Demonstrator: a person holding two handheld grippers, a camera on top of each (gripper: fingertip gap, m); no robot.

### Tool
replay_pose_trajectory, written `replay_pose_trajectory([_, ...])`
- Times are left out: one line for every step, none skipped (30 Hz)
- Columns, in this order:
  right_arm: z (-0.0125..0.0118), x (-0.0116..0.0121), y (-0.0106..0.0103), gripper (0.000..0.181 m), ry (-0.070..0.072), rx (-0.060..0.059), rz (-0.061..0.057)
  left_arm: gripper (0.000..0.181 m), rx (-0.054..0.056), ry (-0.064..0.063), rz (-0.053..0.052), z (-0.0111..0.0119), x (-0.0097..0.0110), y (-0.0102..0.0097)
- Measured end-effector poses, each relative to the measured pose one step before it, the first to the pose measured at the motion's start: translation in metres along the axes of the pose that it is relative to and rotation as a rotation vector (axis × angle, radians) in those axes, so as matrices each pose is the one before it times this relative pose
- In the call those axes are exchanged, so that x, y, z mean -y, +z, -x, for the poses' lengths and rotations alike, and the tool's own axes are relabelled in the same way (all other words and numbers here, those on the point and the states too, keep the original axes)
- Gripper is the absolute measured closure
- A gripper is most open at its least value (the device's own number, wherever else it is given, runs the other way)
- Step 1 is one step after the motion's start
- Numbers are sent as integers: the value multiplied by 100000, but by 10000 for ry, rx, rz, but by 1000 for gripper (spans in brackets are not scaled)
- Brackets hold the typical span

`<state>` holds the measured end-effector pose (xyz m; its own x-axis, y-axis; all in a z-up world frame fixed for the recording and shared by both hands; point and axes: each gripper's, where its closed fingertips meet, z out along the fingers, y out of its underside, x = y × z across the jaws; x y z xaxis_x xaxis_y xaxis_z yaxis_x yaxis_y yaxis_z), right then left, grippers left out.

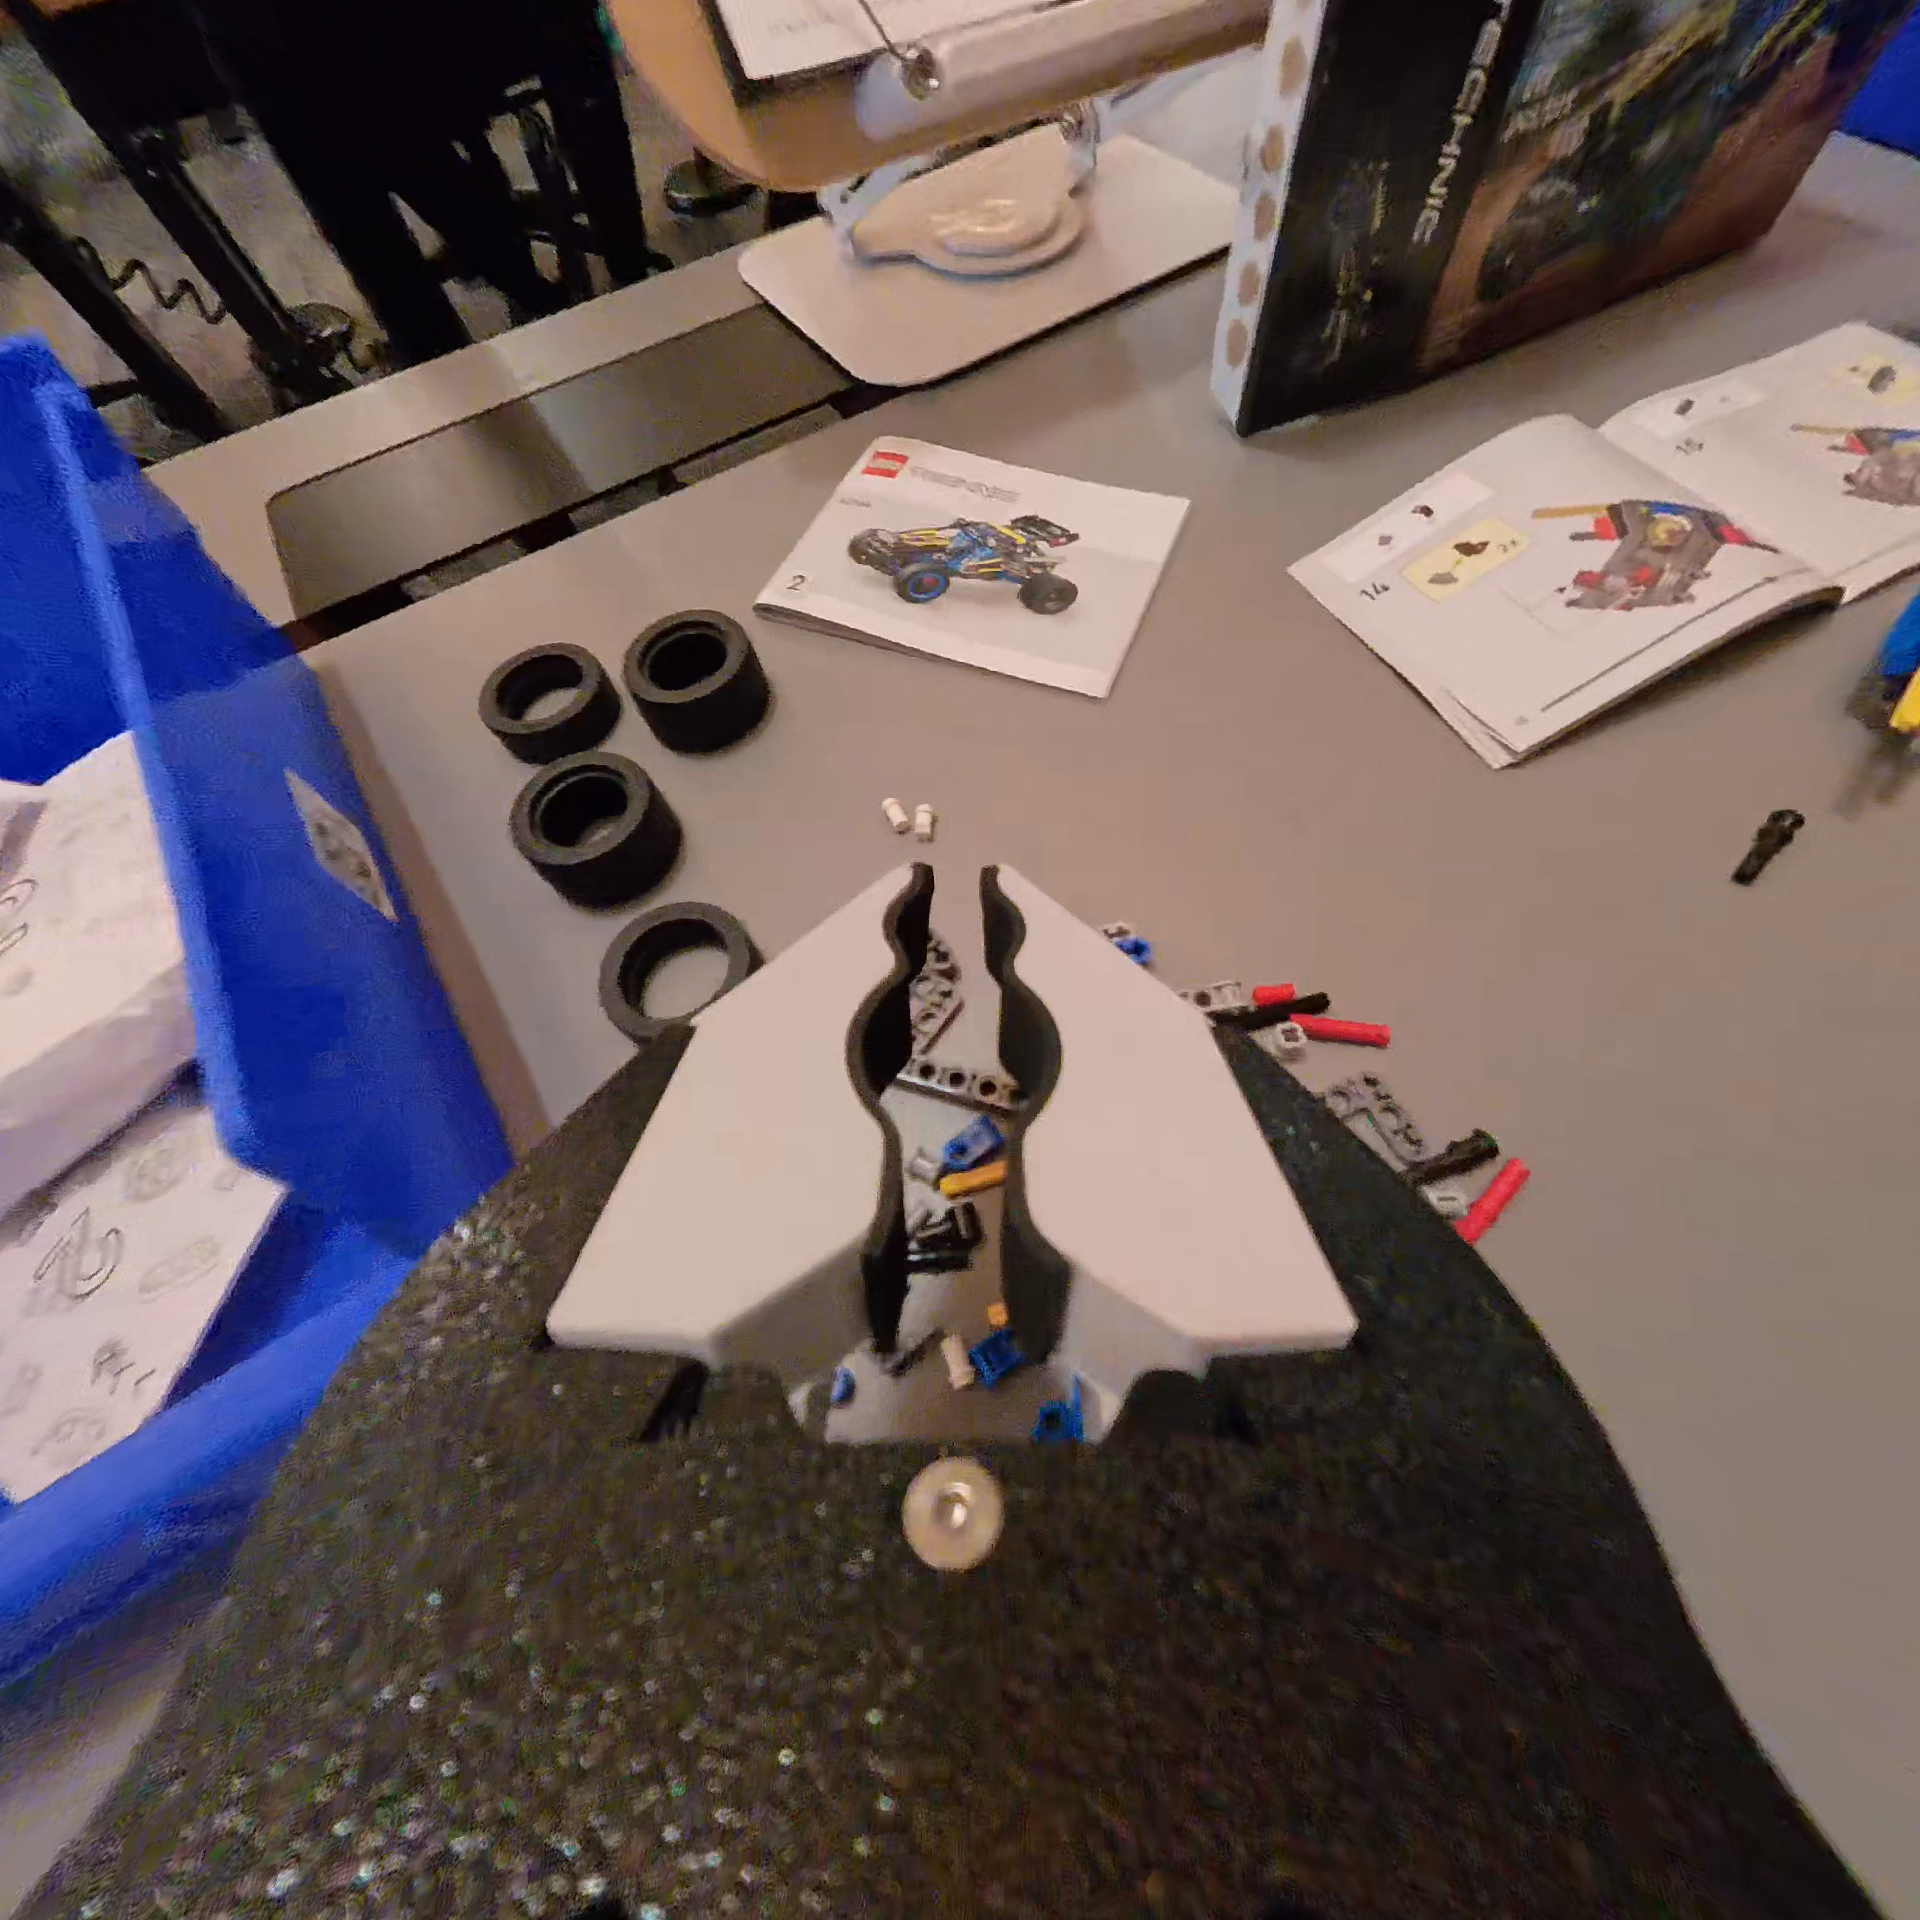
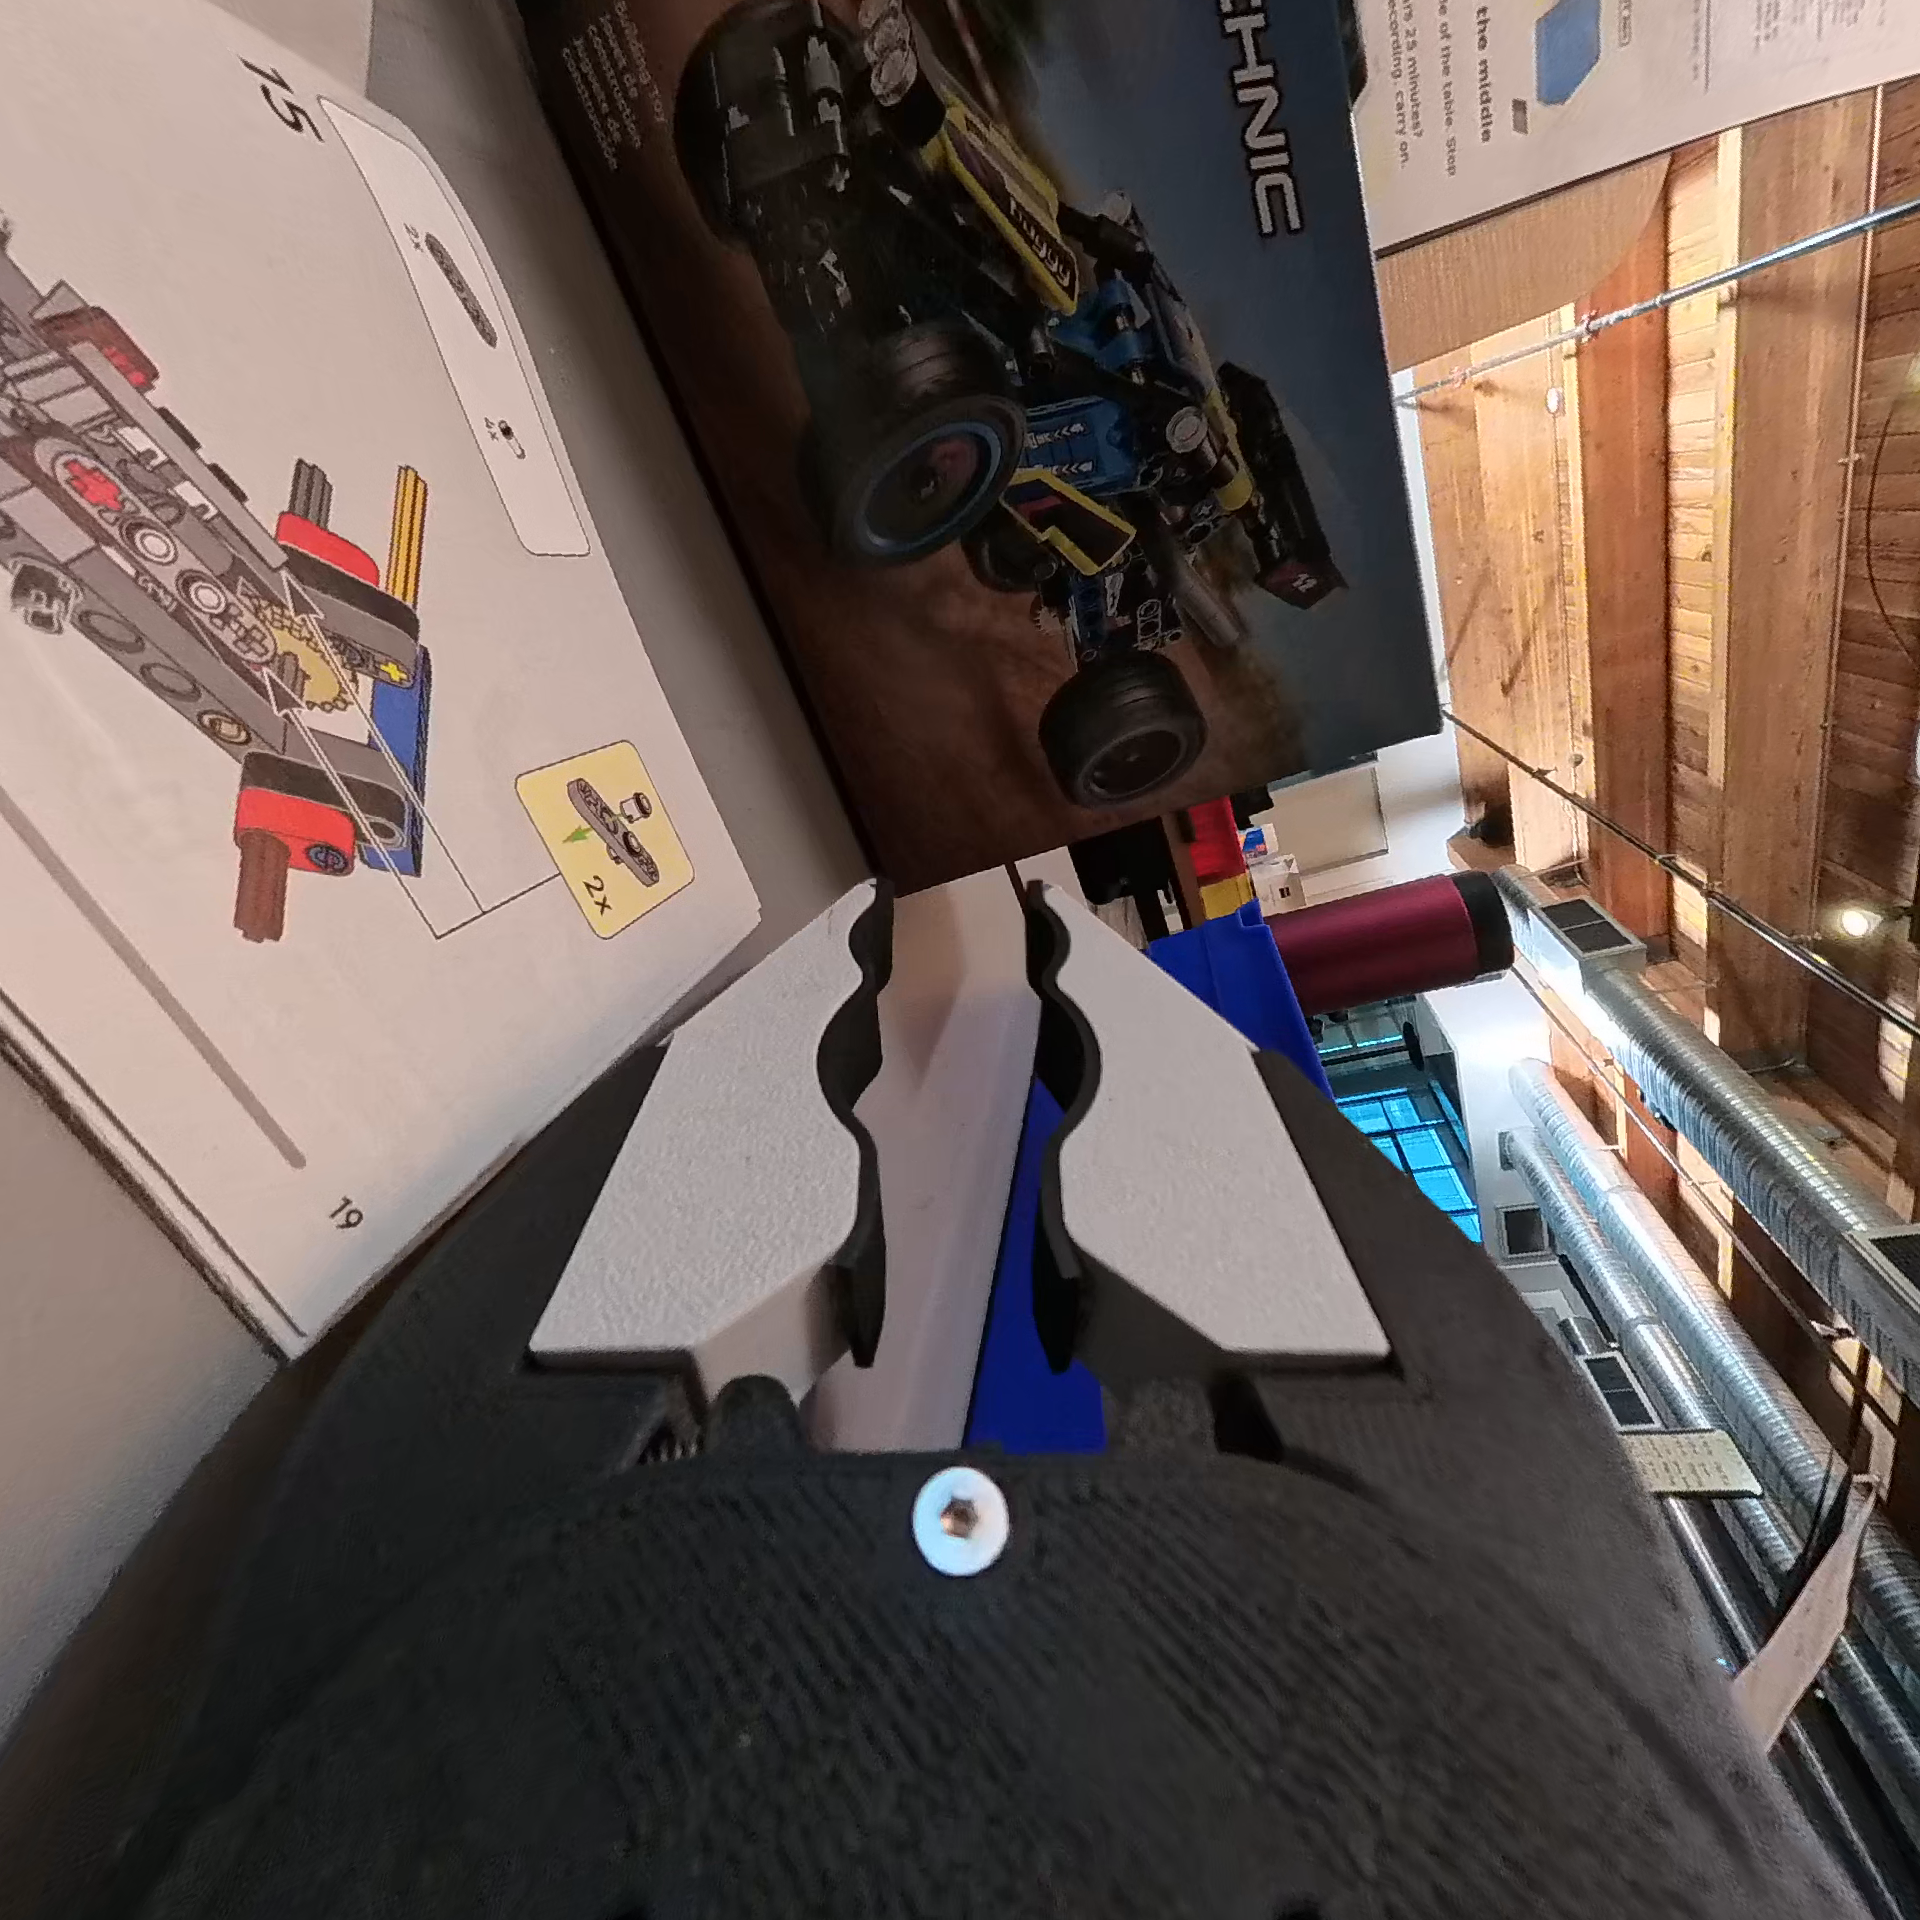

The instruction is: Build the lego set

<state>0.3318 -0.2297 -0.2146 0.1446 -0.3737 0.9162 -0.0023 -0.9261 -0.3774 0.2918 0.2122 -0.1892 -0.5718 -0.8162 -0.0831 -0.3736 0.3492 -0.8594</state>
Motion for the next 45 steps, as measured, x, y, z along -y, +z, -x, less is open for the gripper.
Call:
replay_pose_trajectory([-99,-22,-22,158,13,-53,10,174,345,-147,-103,856,-11,-434])
replay_pose_trajectory([-28,16,-3,158,26,-9,-17,174,439,-154,-39,1100,-202,-443])
replay_pose_trajectory([55,28,-1,157,-4,28,-10,174,442,-180,24,1170,-370,-406])
replay_pose_trajectory([64,12,12,157,-54,16,-1,175,425,-239,60,1160,-450,-361])
replay_pose_trajectory([118,25,18,157,-74,42,11,175,366,-283,68,1068,-447,-292])
replay_pose_trajectory([104,-1,26,157,-86,29,18,174,225,-253,77,816,-430,-188])
replay_pose_trajectory([33,-11,25,157,-69,-7,27,173,71,-197,94,502,-421,-79])
replay_pose_trajectory([10,2,8,157,-31,-4,11,171,-73,-147,83,147,-323,10])
replay_pose_trajectory([25,-19,12,156,-9,9,15,169,-186,-84,41,-164,-164,77])
replay_pose_trajectory([8,-17,13,156,-15,0,14,168,-195,-39,-7,-320,-23,140])
replay_pose_trajectory([56,-10,9,156,-18,19,11,168,-177,-9,-10,-407,31,222])
replay_pose_trajectory([42,-21,22,156,-39,12,23,166,-219,41,82,-526,-92,303])
replay_pose_trajectory([36,-2,16,156,-53,3,21,165,-213,88,211,-538,-287,358])
replay_pose_trajectory([46,-10,17,156,-42,16,16,163,-104,115,285,-374,-406,394])
replay_pose_trajectory([10,-7,7,156,-23,-4,12,162,-9,152,304,-224,-429,390])
replay_pose_trajectory([15,8,3,156,-1,2,-1,160,30,196,279,-153,-397,355])
replay_pose_trajectory([7,-15,2,156,-1,7,11,157,71,207,213,-83,-292,308])
replay_pose_trajectory([14,-22,15,156,-10,4,11,156,88,178,160,-67,-200,234])
replay_pose_trajectory([14,9,3,156,-6,4,-2,156,63,147,82,-97,-34,161])
replay_pose_trajectory([12,24,-9,156,-12,3,-13,156,9,124,-50,-211,241,116])
replay_pose_trajectory([13,38,3,156,-22,-1,-12,158,-85,121,-163,-396,456,76])
replay_pose_trajectory([43,38,7,156,-17,20,-18,161,-225,160,-194,-668,534,92])
replay_pose_trajectory([32,-5,16,156,-1,16,8,163,-339,218,-124,-887,427,166])
replay_pose_trajectory([8,5,3,156,5,3,-4,163,-308,244,-2,-845,262,276])
replay_pose_trajectory([18,19,-9,156,11,14,-18,162,-190,219,135,-671,86,396])
replay_pose_trajectory([-1,-2,-6,156,15,2,-10,162,-101,189,223,-505,3,436])
replay_pose_trajectory([-28,-2,-2,156,26,-8,-5,162,-37,191,194,-394,87,449])
replay_pose_trajectory([-12,-11,-1,156,45,5,-10,162,-9,196,134,-353,154,413])
replay_pose_trajectory([-15,-14,3,156,38,5,-1,163,-35,223,113,-369,118,363])
replay_pose_trajectory([-39,23,-29,156,18,-17,-23,164,-80,275,106,-449,27,273])
replay_pose_trajectory([-2,39,-28,156,18,2,-36,166,-66,253,172,-364,-176,212])
replay_pose_trajectory([-4,17,-4,156,15,4,-14,170,-22,159,305,-182,-462,116])
replay_pose_trajectory([-32,-3,-21,156,-5,-22,2,173,-49,119,364,-153,-610,9])
replay_pose_trajectory([-24,39,-24,156,-10,-19,-21,174,-96,98,266,-193,-507,-156])
replay_pose_trajectory([14,49,-19,156,-12,9,-29,178,-197,43,149,-280,-335,-300])
replay_pose_trajectory([5,41,-21,156,-23,-7,-21,178,-188,-33,74,-211,-133,-371])
replay_pose_trajectory([32,63,-13,156,-11,12,-34,176,99,-86,-96,261,267,-305])
replay_pose_trajectory([15,54,-10,156,1,11,-29,176,259,-69,-301,497,742,-193])
replay_pose_trajectory([-10,32,-16,155,14,-1,-24,177,31,31,-370,110,968,-14])
replay_pose_trajectory([-5,35,-17,155,33,8,-28,177,-200,172,-245,-258,806,151])
replay_pose_trajectory([-38,34,-21,155,33,-9,-25,176,-143,287,26,-152,388,247])
replay_pose_trajectory([-28,27,-27,155,32,-7,-29,175,0,368,253,121,38,264])
replay_pose_trajectory([-37,23,-19,155,38,-6,-30,174,2,402,307,188,-135,297])
replay_pose_trajectory([-52,32,-31,155,44,-16,-27,172,-145,362,272,25,-188,332])
replay_pose_trajectory([-56,39,-27,155,45,-11,-36,169,-319,293,290,-238,-273,337])
